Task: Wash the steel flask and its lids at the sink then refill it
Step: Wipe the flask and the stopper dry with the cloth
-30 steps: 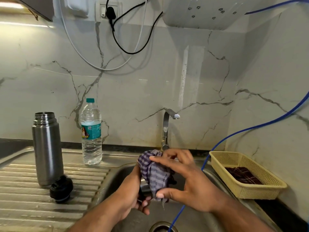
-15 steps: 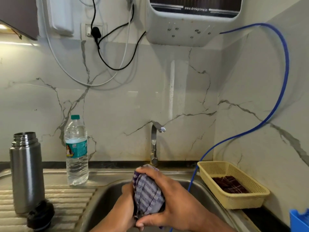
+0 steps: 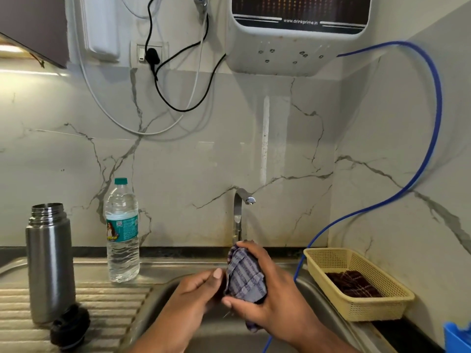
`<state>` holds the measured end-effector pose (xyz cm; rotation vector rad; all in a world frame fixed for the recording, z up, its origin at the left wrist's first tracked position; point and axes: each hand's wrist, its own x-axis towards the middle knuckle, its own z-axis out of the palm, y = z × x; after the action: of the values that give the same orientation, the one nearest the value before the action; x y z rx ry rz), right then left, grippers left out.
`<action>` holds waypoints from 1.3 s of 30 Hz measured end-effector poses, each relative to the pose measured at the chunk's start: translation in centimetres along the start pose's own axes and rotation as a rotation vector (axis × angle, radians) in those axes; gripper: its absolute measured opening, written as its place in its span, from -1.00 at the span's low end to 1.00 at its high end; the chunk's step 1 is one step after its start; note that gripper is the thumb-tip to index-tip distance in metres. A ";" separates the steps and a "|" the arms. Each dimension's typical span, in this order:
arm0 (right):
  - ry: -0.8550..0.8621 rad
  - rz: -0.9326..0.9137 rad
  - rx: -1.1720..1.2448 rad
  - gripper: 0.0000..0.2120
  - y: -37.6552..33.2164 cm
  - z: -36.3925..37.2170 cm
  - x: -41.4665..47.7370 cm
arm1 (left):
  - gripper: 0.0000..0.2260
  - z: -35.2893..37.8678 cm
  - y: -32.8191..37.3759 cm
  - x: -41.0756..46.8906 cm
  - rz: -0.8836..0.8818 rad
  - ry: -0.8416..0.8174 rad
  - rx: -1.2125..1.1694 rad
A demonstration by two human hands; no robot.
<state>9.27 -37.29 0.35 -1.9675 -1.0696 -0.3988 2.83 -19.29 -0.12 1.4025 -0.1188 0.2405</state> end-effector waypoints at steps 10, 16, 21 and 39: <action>0.242 0.198 0.252 -0.58 0.1 1.8 0.2 | -0.44 1.5 -0.7 -0.7 0.106 -0.125 0.019; 0.136 0.409 0.507 -0.57 0.0 1.4 0.3 | -0.69 1.2 -0.6 -1.0 0.240 -0.245 0.453; 0.042 0.423 0.288 -0.57 -0.4 0.6 0.6 | -0.75 1.0 -0.8 -0.9 0.229 -0.195 0.508; -0.138 0.107 0.304 -0.21 0.9 -0.7 0.3 | -0.77 0.2 0.2 -0.9 0.253 -0.227 0.198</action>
<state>10.25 -37.95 0.56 -1.7878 -1.0386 -0.0379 1.95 -19.53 -0.11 1.6092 -0.4721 0.3079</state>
